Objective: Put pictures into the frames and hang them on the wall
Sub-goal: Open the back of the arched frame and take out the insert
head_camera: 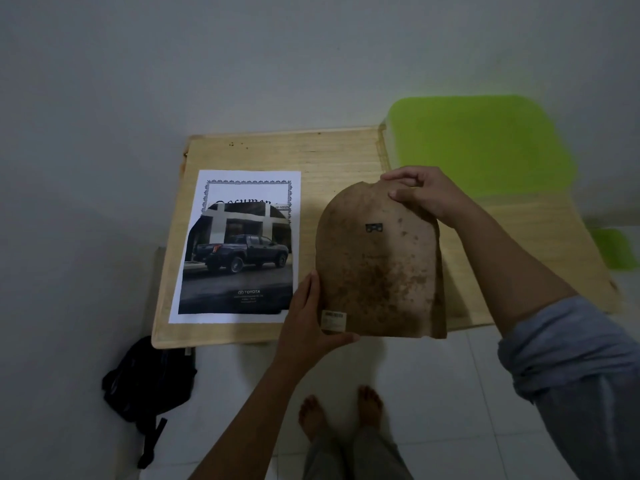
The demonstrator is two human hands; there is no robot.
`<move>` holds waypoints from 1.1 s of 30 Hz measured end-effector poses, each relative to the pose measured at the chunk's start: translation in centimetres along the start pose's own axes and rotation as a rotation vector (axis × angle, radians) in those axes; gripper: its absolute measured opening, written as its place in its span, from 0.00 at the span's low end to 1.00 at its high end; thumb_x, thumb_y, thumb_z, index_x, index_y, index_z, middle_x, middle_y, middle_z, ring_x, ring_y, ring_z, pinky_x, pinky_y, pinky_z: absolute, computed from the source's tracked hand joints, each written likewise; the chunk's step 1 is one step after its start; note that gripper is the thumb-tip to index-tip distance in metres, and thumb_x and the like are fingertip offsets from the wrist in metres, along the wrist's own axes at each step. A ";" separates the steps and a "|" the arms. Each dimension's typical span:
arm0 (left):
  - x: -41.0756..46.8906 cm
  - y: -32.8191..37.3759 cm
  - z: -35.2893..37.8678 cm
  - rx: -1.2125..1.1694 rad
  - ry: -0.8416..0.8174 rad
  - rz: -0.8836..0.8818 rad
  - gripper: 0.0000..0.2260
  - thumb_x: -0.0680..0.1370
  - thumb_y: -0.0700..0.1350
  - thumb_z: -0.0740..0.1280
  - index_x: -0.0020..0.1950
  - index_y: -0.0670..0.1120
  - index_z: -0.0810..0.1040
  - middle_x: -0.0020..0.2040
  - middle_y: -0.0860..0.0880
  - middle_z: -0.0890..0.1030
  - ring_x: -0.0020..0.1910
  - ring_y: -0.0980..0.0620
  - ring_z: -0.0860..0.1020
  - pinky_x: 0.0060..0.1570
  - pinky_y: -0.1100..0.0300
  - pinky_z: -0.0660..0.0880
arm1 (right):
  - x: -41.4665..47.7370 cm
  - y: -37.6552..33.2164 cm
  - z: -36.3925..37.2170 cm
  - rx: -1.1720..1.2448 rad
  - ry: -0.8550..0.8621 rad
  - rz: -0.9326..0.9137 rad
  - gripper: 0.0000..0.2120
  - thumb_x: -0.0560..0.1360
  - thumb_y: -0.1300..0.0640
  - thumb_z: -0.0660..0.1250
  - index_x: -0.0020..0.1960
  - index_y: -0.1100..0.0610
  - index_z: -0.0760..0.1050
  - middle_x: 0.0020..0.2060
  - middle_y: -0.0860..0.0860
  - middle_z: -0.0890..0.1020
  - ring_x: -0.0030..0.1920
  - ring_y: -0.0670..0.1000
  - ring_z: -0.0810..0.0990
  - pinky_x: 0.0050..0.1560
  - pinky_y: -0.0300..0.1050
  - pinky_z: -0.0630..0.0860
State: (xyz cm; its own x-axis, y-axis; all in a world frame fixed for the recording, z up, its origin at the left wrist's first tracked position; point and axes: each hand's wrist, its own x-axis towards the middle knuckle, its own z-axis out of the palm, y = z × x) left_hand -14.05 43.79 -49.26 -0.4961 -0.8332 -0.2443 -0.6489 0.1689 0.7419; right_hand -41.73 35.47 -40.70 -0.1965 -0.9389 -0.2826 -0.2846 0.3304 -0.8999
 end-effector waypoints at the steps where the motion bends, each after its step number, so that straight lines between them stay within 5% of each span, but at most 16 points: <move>1: 0.1 -0.1 0.0 0.010 -0.007 0.001 0.56 0.62 0.62 0.74 0.75 0.50 0.40 0.77 0.52 0.46 0.75 0.54 0.48 0.70 0.58 0.53 | -0.1 0.3 0.0 -0.074 0.042 0.003 0.14 0.73 0.66 0.67 0.57 0.57 0.77 0.48 0.53 0.80 0.47 0.47 0.78 0.43 0.32 0.74; 7: 0.2 -0.3 -0.1 0.057 -0.033 0.029 0.56 0.62 0.64 0.73 0.75 0.52 0.37 0.77 0.53 0.44 0.74 0.56 0.47 0.68 0.61 0.51 | -1.3 1.7 0.6 -0.125 0.379 0.082 0.10 0.66 0.57 0.75 0.47 0.56 0.79 0.34 0.50 0.78 0.35 0.46 0.76 0.36 0.40 0.71; 13: 0.1 -0.1 -0.3 0.046 -0.008 0.036 0.55 0.61 0.64 0.74 0.76 0.52 0.43 0.77 0.53 0.49 0.74 0.55 0.50 0.68 0.60 0.54 | -4.5 2.4 -0.3 0.328 0.318 0.091 0.14 0.72 0.62 0.69 0.58 0.59 0.78 0.39 0.51 0.83 0.38 0.46 0.81 0.41 0.39 0.78; 16: 0.2 -0.1 -0.4 0.066 -0.015 0.035 0.55 0.61 0.65 0.74 0.77 0.52 0.45 0.77 0.53 0.49 0.75 0.53 0.50 0.70 0.54 0.56 | -6.3 3.0 -0.5 0.230 0.266 0.078 0.19 0.75 0.64 0.65 0.65 0.54 0.72 0.51 0.52 0.80 0.47 0.46 0.79 0.46 0.38 0.76; 19: 0.4 -0.1 -0.3 0.071 -0.019 0.019 0.55 0.61 0.65 0.74 0.77 0.50 0.45 0.77 0.52 0.49 0.75 0.53 0.50 0.71 0.54 0.56 | -7.9 4.2 -0.1 0.034 0.339 0.105 0.23 0.75 0.62 0.65 0.68 0.51 0.68 0.62 0.52 0.74 0.59 0.50 0.73 0.59 0.48 0.73; 23: 0.5 0.0 -0.3 0.073 -0.032 -0.006 0.55 0.63 0.63 0.74 0.77 0.48 0.43 0.77 0.51 0.46 0.75 0.52 0.48 0.71 0.56 0.53 | -10.6 5.6 -0.1 0.038 0.547 0.117 0.19 0.72 0.58 0.70 0.62 0.54 0.72 0.57 0.55 0.78 0.55 0.55 0.77 0.55 0.57 0.77; 29: 0.4 0.1 -0.3 0.046 -0.023 -0.018 0.53 0.59 0.69 0.73 0.76 0.51 0.52 0.75 0.50 0.57 0.73 0.50 0.58 0.70 0.47 0.63 | -14.2 7.7 -1.8 0.300 0.701 0.159 0.23 0.70 0.61 0.71 0.63 0.52 0.73 0.49 0.52 0.79 0.46 0.48 0.78 0.45 0.42 0.76; 33: 0.3 0.3 -0.1 0.090 -0.013 -0.010 0.54 0.58 0.73 0.68 0.76 0.50 0.50 0.75 0.49 0.55 0.73 0.49 0.56 0.71 0.48 0.61 | -15.6 10.8 -3.6 0.367 0.865 0.279 0.24 0.69 0.59 0.72 0.65 0.54 0.73 0.52 0.55 0.80 0.52 0.54 0.79 0.54 0.51 0.77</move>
State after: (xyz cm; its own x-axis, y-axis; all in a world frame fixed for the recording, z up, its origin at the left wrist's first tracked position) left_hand -14.37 43.56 -49.04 -0.4965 -0.8283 -0.2597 -0.7029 0.2081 0.6802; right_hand -45.13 54.07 -44.79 -0.8740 -0.3888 -0.2915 0.1571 0.3416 -0.9266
